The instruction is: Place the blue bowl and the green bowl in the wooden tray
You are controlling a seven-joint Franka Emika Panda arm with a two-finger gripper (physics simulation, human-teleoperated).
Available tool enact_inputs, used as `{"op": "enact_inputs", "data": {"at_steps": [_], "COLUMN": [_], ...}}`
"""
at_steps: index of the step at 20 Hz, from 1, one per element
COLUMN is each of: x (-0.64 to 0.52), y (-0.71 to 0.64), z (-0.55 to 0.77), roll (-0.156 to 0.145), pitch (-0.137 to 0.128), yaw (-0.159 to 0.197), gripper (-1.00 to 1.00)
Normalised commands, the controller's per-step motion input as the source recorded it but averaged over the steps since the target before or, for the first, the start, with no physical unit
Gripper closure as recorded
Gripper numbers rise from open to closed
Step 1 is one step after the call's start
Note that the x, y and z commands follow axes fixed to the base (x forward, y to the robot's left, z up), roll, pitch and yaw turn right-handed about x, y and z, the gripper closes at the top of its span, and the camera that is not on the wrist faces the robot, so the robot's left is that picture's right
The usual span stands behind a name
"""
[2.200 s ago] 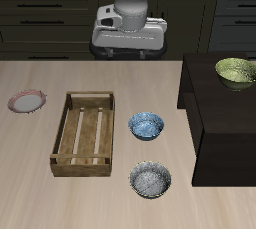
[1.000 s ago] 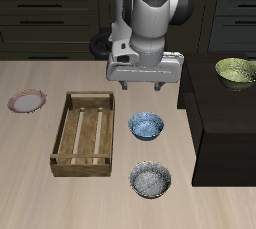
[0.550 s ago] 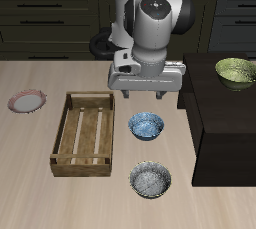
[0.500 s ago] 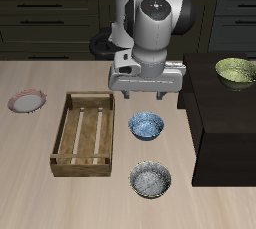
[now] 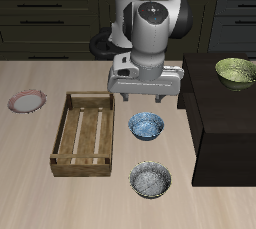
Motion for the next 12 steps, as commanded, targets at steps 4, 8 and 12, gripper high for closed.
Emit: {"op": "enact_inputs", "data": {"at_steps": [4,8,12], "x": [-0.01,-0.11,0.01], "y": [-0.03,0.0,0.04], "z": [-0.1,-0.25,-0.25], "roll": [-0.005,-0.007,0.013], "pitch": [-0.026,-0.041,0.015], "yaw": [-0.007,-0.005,-0.01], "gripper": [-1.0,-1.0,-1.0]}}
